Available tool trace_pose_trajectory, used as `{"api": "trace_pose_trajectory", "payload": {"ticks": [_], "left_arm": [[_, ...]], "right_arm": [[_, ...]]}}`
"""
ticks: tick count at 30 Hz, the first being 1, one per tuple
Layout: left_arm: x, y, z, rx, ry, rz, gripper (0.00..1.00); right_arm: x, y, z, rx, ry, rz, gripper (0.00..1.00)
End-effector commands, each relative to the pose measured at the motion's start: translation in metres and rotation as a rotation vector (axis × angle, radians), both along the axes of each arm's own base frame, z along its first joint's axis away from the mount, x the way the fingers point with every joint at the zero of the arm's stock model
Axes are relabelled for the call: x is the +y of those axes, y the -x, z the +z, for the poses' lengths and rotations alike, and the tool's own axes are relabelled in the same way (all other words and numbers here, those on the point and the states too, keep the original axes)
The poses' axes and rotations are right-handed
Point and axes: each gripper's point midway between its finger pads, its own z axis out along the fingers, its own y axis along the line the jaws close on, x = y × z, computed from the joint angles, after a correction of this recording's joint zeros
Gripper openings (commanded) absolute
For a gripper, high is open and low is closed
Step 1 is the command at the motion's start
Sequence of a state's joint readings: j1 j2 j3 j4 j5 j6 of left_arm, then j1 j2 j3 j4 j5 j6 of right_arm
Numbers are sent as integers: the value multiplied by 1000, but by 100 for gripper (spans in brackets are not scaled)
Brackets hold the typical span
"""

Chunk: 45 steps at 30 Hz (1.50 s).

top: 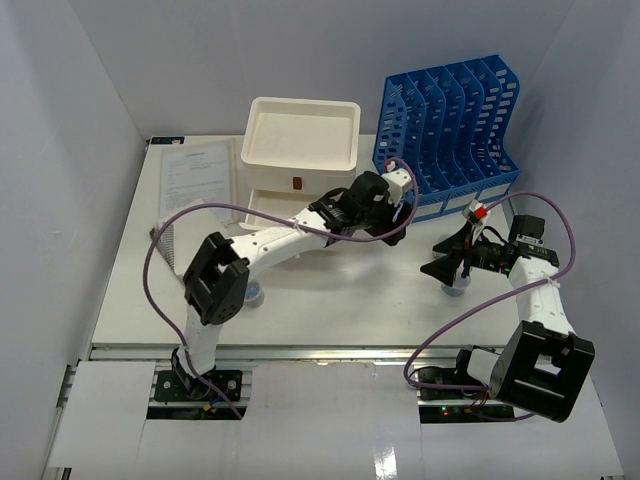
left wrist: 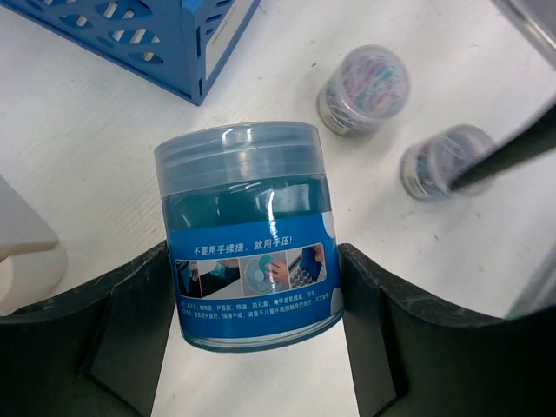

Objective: Organize the desk

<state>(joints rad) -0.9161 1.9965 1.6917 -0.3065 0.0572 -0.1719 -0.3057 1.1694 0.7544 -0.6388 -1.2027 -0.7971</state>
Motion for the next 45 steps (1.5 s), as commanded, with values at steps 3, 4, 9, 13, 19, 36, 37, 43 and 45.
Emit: {"api": "trace_pose_trajectory", "payload": {"ticks": [3,4,9,13,19,36,37,43,45], "left_arm": [[41,29,102,-149,135,-14,0],[50,33,110,-161,142,4,0],[104,39,118,-151,124,169,0],[153,33,115,-131,124,326,0],[229,9,111,-96,150,515,0],[266,-47,81,-57,101,610,1],[266,-48,80,-54,102,608,1],[262,-53,68,-29,97,599,1],[260,-55,61,-18,90,597,2]], "right_arm": [[-1,-1,3,-18,2,4,90],[-1,-1,3,-18,1,4,90],[-1,-1,3,-17,1,4,90],[-1,-1,2,-16,2,4,90],[-1,-1,3,-17,1,4,90],[-2,-1,0,-9,4,1,90],[-2,-2,0,-9,4,1,90],[-2,-1,0,-8,5,1,90],[-2,-2,0,-10,6,1,90]]}}
